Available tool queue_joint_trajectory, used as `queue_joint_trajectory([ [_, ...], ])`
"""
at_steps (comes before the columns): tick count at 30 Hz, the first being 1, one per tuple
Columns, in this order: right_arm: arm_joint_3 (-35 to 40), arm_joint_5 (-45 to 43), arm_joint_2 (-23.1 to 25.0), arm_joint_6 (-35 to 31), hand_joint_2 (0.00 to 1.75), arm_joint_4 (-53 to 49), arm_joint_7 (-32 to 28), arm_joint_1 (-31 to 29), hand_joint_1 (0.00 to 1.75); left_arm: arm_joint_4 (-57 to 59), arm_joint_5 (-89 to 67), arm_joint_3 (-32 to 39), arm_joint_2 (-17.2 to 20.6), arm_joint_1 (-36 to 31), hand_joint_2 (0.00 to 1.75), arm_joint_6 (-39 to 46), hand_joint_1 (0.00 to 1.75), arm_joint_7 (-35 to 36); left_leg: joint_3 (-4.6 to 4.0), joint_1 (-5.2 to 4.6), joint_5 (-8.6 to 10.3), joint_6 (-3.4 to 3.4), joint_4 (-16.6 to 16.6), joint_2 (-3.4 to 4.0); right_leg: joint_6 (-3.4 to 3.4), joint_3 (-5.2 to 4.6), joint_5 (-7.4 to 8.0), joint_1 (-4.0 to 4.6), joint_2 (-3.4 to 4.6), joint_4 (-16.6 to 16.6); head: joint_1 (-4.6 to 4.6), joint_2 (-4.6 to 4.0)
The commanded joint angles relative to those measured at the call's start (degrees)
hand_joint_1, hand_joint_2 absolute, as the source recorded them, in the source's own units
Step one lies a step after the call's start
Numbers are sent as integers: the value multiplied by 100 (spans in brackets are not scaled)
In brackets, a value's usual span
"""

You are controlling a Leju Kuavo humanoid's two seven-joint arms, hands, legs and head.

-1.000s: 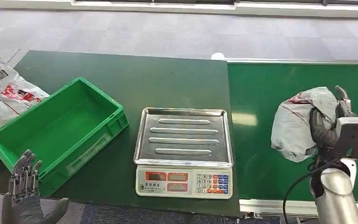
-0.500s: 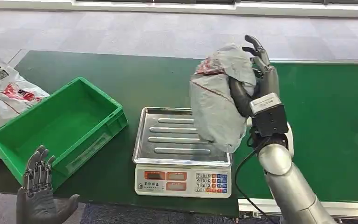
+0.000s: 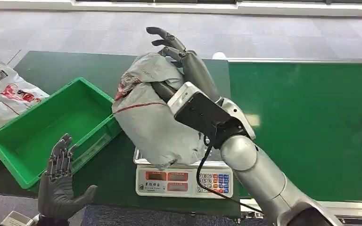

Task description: Moved the parcel from conveyor to table for the left to box.

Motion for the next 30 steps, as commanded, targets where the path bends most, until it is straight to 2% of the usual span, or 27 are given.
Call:
queue_joint_trajectory([
  [1,-222,-226,370,816,175,1356,1037,-87,175,236,-108,-94,22,-203,175,-61,0,306,8,-1,2,3,-7,0,0,8,1,-1,-2,-6,0,0],
  [3,-307,-175,328,1320,175,2087,1585,-158,175,127,-91,-10,62,-138,175,-63,0,448,14,-5,12,7,-22,5,0,11,11,-4,0,-18,0,0],
  [4,-325,-86,299,1543,175,2445,1851,-202,16,71,-78,33,77,-90,175,-82,0,490,15,-1,3,4,-10,7,0,12,5,0,4,-10,0,0],
  [5,-327,-48,272,1857,175,2859,2116,-261,0,35,-64,63,78,-51,175,-114,0,539,17,0,8,5,-17,9,0,15,10,1,5,-18,-2,0],
  [7,-389,164,147,2105,175,3855,2235,-369,0,-4,-43,64,63,12,175,-198,0,610,25,-4,16,8,-30,14,1,21,19,-3,10,-29,0,0],
  [10,-610,390,85,2005,175,4552,1694,-392,0,-29,-104,0,-22,96,175,-191,0,661,25,-2,17,11,-30,7,2,27,20,-1,3,-33,0,0],
  [16,-659,445,131,2072,175,4383,1787,-376,0,-18,-119,-18,-9,81,175,-177,0,658,7,-5,6,9,-6,1,4,8,8,-4,-2,-6,0,0],
  [19,-914,726,-373,2110,175,4159,2081,4,0,-221,-290,36,-250,338,175,-159,0,670,8,-4,10,11,-14,-13,5,14,9,-3,-16,-17,0,0],
  [20,-1054,829,-482,2147,175,4178,1921,75,0,-319,-313,48,-271,429,175,-177,0,674,11,-5,15,13,-23,-14,5,17,12,-4,-18,-26,0,0],
  [25,-1129,911,-439,2177,175,4188,1912,68,0,-312,-309,73,-275,424,175,-201,0,674,4,-7,11,16,-11,-13,8,7,8,-6,-17,-16,0,0],
  [28,-1380,1739,-596,1791,175,3950,2250,156,0,-421,-378,288,-448,576,175,-250,0,713,-4,-8,13,15,-19,9,6,-6,18,-6,5,-21,0,0],
  [30,-1860,2069,-764,1608,175,3189,2303,446,0,-597,-439,487,-615,795,175,-351,0,698,-10,-3,6,10,-4,7,5,-12,11,-3,-1,-10,0,0],
])
